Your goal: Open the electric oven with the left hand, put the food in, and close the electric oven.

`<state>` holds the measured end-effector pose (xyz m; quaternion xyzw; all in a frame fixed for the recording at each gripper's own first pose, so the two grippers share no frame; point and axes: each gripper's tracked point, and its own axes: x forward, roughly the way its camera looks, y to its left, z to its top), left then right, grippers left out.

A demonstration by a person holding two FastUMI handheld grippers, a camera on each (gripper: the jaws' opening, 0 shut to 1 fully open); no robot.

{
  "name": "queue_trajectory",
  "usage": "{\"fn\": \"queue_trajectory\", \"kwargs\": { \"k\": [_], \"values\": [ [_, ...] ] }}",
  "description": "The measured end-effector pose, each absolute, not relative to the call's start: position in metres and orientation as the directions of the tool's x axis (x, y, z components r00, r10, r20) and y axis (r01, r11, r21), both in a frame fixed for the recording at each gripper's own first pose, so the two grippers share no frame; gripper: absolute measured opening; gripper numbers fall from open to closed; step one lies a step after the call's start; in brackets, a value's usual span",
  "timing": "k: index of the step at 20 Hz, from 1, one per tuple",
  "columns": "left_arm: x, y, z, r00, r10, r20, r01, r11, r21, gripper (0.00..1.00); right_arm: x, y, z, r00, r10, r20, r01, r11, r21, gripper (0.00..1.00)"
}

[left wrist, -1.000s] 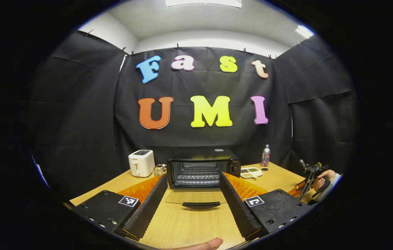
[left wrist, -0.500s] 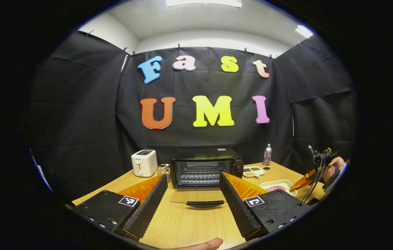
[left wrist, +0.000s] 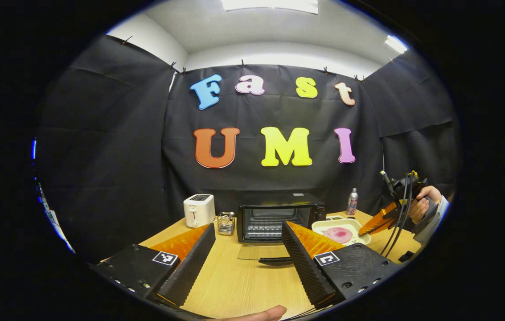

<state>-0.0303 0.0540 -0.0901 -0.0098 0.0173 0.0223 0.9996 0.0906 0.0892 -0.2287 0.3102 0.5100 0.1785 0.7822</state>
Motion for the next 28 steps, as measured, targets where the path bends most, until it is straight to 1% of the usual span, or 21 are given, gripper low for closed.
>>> {"fn": "queue_trajectory", "kwargs": {
  "k": [1, 4, 5, 6, 7, 11, 13, 14, 15, 16, 17, 18, 19, 20, 21, 24, 25, 26, 27, 28],
  "values": [
    [-0.031, 0.059, -0.091, 0.998, 0.051, -0.033, -0.052, 0.998, -0.02, 0.95, 0.098, 0.105, -0.232, 0.411, 0.594, -0.691, 0.039, 0.746, 0.665, 0.04],
    [-0.033, 0.074, -0.095, 0.998, 0.063, -0.032, -0.063, 0.998, -0.011, 0.95, 0.13, 0.146, -0.251, 0.421, 0.556, -0.717, 0.089, 0.761, 0.642, 0.04],
    [-0.034, 0.079, -0.097, 0.997, 0.068, -0.034, -0.068, 0.998, -0.009, 0.95, 0.144, 0.158, -0.259, 0.435, 0.537, -0.723, 0.115, 0.763, 0.636, 0.04],
    [-0.035, 0.082, -0.098, 0.997, 0.069, -0.034, -0.069, 0.998, -0.008, 0.95, 0.159, 0.169, -0.267, 0.456, 0.52, -0.722, 0.14, 0.759, 0.636, 0.01],
    [-0.035, 0.085, -0.098, 0.997, 0.069, -0.034, -0.069, 0.998, -0.008, 0.95, 0.175, 0.18, -0.274, 0.477, 0.505, -0.719, 0.161, 0.754, 0.636, 0.04],
    [-0.029, 0.097, -0.098, 0.997, 0.073, -0.025, -0.073, 0.997, -0.013, 0.95, 0.232, 0.212, -0.293, 0.554, 0.463, -0.692, 0.234, 0.711, 0.663, 0.04],
    [-0.024, 0.099, -0.1, 0.997, 0.07, -0.021, -0.07, 0.998, -0.007, 0.95, 0.26, 0.223, -0.3, 0.6, 0.442, -0.667, 0.275, 0.668, 0.691, 0.04],
    [-0.022, 0.1, -0.101, 0.997, 0.071, -0.019, -0.071, 0.997, -0.004, 0.95, 0.274, 0.226, -0.304, 0.624, 0.43, -0.653, 0.291, 0.647, 0.704, 0.01],
    [-0.02, 0.103, -0.1, 0.997, 0.076, -0.013, -0.076, 0.997, -0.005, 0.95, 0.287, 0.23, -0.308, 0.648, 0.415, -0.639, 0.299, 0.632, 0.715, 0.01],
    [-0.018, 0.103, -0.103, 0.997, 0.073, -0.015, -0.073, 0.997, -0.01, 0.95, 0.297, 0.234, -0.309, 0.671, 0.402, -0.622, 0.301, 0.62, 0.725, 0.04],
    [-0.016, 0.102, -0.106, 0.998, 0.063, -0.019, -0.063, 0.998, -0.011, 0.95, 0.305, 0.237, -0.31, 0.693, 0.389, -0.606, 0.3, 0.609, 0.734, 0.01],
    [-0.015, 0.1, -0.11, 0.998, 0.052, -0.024, -0.053, 0.999, -0.006, 0.95, 0.312, 0.24, -0.312, 0.706, 0.381, -0.597, 0.306, 0.596, 0.742, 0.02],
    [-0.013, 0.102, -0.114, 0.998, 0.048, -0.028, -0.048, 0.999, 0.005, 0.95, 0.319, 0.242, -0.313, 0.718, 0.37, -0.589, 0.315, 0.583, 0.749, 0.05],
    [-0.012, 0.106, -0.118, 0.998, 0.055, -0.033, -0.054, 0.998, 0.018, 0.95, 0.325, 0.243, -0.314, 0.727, 0.355, -0.588, 0.325, 0.576, 0.75, 0.02],
    [-0.011, 0.111, -0.121, 0.997, 0.066, -0.04, -0.065, 0.998, 0.025, 0.95, 0.331, 0.242, -0.315, 0.738, 0.325, -0.591, 0.334, 0.585, 0.739, 0.06],
    [-0.011, 0.112, -0.138, 0.994, 0.062, -0.088, -0.061, 0.998, 0.014, 0.96, 0.344, 0.237, -0.314, 0.775, 0.236, -0.586, 0.337, 0.631, 0.699, 0.07],
    [-0.011, 0.116, -0.141, 0.993, 0.065, -0.096, -0.064, 0.998, 0.014, 0.96, 0.348, 0.237, -0.309, 0.794, 0.222, -0.567, 0.321, 0.638, 0.7, 0.05],
    [-0.012, 0.118, -0.142, 0.993, 0.071, -0.099, -0.07, 0.997, 0.017, 0.96, 0.352, 0.238, -0.305, 0.806, 0.206, -0.554, 0.312, 0.648, 0.695, 0.09],
    [-0.013, 0.12, -0.141, 0.992, 0.078, -0.096, -0.077, 0.997, 0.017, 0.95, 0.352, 0.235, -0.304, 0.811, 0.189, -0.553, 0.309, 0.665, 0.68, 0.06],
    [-0.012, 0.121, -0.14, 0.992, 0.081, -0.097, -0.08, 0.997, 0.013, 0.96, 0.351, 0.233, -0.301, 0.815, 0.178, -0.552, 0.307, 0.675, 0.671, 0.1]
  ]
}}
